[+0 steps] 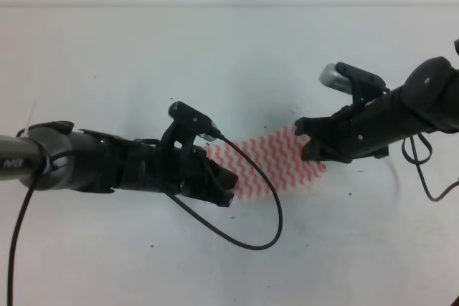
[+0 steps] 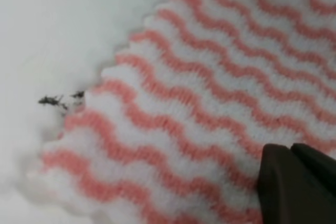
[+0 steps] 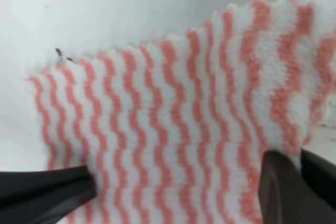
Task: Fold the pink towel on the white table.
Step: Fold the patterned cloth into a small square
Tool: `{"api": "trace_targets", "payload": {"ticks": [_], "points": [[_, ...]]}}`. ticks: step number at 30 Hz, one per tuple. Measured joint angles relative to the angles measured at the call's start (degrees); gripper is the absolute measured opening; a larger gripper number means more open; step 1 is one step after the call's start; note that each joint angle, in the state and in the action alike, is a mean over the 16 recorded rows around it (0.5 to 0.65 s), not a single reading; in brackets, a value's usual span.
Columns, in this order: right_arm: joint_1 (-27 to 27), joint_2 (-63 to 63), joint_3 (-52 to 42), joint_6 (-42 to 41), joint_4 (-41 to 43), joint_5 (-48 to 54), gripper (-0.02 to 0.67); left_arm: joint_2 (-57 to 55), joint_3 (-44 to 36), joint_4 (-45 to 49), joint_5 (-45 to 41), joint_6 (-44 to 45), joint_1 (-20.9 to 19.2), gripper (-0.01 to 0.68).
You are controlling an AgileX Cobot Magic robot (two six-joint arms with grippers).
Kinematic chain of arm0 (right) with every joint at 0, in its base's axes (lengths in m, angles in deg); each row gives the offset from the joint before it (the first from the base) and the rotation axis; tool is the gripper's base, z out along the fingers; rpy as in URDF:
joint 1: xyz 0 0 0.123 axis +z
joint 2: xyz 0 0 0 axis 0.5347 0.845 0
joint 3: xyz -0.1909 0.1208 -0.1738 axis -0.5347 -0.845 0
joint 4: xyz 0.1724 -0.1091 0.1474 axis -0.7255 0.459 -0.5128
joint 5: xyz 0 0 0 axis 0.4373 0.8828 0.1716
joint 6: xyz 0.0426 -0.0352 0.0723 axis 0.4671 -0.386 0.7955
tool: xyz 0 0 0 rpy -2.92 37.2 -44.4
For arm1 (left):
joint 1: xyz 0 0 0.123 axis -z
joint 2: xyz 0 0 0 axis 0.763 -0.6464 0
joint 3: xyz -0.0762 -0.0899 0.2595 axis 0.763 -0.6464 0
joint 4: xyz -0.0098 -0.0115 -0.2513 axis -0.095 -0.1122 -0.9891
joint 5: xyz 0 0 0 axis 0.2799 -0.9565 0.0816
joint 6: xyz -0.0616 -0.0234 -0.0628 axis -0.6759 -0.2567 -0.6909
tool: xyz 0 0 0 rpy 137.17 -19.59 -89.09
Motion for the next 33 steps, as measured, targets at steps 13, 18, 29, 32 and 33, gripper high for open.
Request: {"api": "trace_targets", "payload": {"ticks": [13, 18, 29, 32, 33], "points": [[1.98, -0.34, 4.41, 0.01, -0.14, 3.01, -0.001, 0.03, -0.01, 0.01, -0.99, 0.04, -0.01, 0.000], [3.70, 0.46, 5.82, -0.01, -0.09, 3.31, -0.001, 0.03, -0.01, 0.01, -1.69, 0.22, -0.01, 0.000], [5.68, 2.93, 8.76, -0.04, 0.14, 3.89, -0.001, 2.67, -0.02, 1.05, -2.69, 0.69, -0.57, 0.000], [5.73, 3.24, 9.09, -0.04, 0.17, 4.15, -0.001, 3.63, -0.10, 2.14, -2.79, 0.34, -1.35, 0.000], [5.73, 3.29, 9.14, -0.04, 0.18, 4.19, -0.001, 3.89, -0.12, 2.51, -2.81, 0.18, -1.64, 0.000]]}}
